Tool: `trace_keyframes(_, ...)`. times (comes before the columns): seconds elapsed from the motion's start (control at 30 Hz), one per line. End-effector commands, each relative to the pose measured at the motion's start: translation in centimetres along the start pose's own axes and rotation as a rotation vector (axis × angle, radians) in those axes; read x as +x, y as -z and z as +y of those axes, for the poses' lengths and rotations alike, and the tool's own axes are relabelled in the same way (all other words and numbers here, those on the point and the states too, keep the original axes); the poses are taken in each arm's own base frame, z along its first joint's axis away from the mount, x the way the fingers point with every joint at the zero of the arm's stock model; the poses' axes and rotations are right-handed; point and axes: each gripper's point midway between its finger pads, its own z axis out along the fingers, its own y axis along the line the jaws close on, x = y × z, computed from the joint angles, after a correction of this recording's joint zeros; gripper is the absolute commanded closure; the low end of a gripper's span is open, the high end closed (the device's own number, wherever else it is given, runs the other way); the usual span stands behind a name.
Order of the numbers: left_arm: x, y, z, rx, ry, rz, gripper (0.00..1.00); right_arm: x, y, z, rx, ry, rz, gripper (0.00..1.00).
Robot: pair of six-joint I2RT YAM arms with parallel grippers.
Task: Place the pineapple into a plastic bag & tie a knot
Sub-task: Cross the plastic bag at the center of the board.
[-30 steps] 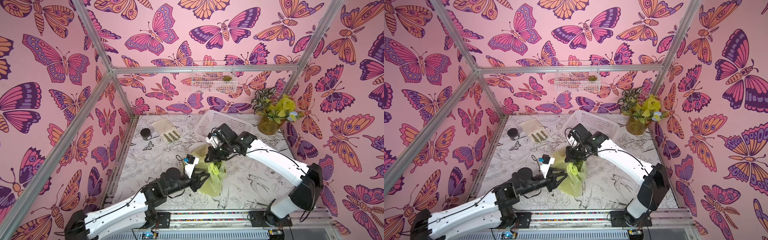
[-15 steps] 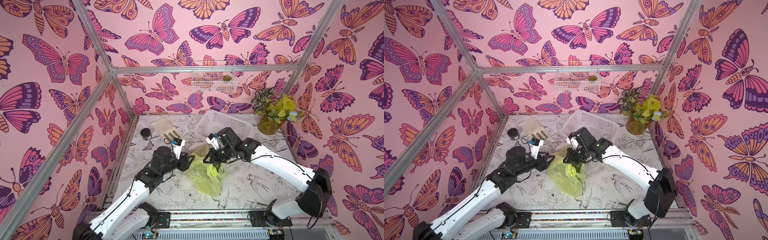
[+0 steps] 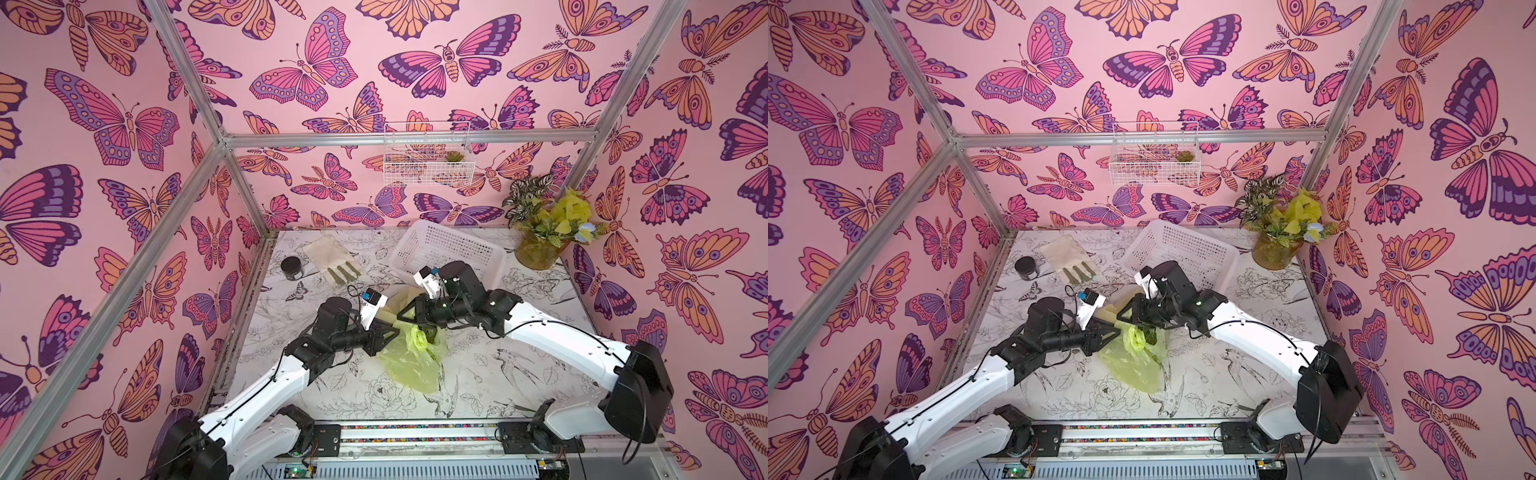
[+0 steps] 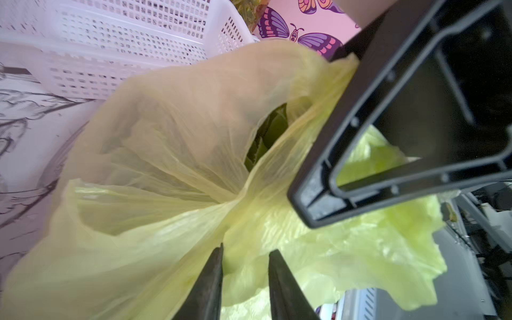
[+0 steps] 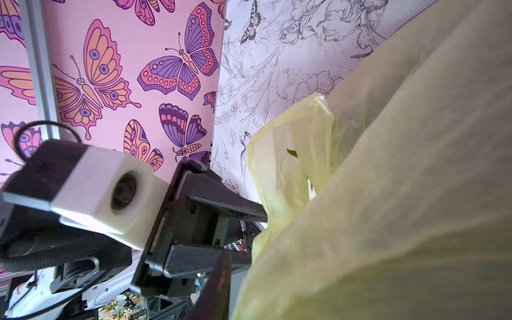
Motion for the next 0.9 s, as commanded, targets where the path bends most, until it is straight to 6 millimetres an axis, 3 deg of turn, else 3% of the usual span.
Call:
trace_keyframes(0.0, 0.1, -1.0, -0.6, 0.016, -0.045, 0.010, 0.88, -0.3, -0.3, -1.1, 0.024, -0.068, -0.018, 0.64)
trace_keyframes(0.1, -0.2, -1.4, -1.5, 0.045, -0.064, 0.002, 1.00, -0.7, -0.4, -1.3, 0.025, -0.098, -0.032, 0.59)
trace_keyframes(0.27, -0.4, -1.8, -3.9, 0.137, -0.101, -0.033, 1.00, -0.8, -0.8, -1.5, 0.026, -0.125, -0.029, 0.54)
trace_keyframes(0.57, 0.1, -3.4, -7.8, 0.272, -0.154, -0.064, 1.00, -0.8, -1.0, -1.8, 0.028, -0.135, -0.014, 0.57)
trace_keyframes(0.7, -0.5, -3.6, -7.7, 0.256, -0.159, -0.136, 1.00, -0.6, -0.8, -1.9, 0.020, -0.139, -0.008, 0.70)
trace_keyframes(0.87, -0.7, -3.5, -7.1, 0.220, -0.167, -0.162, 1.00, -0.7, -0.1, -2.0, -0.003, -0.136, -0.003, 0.97)
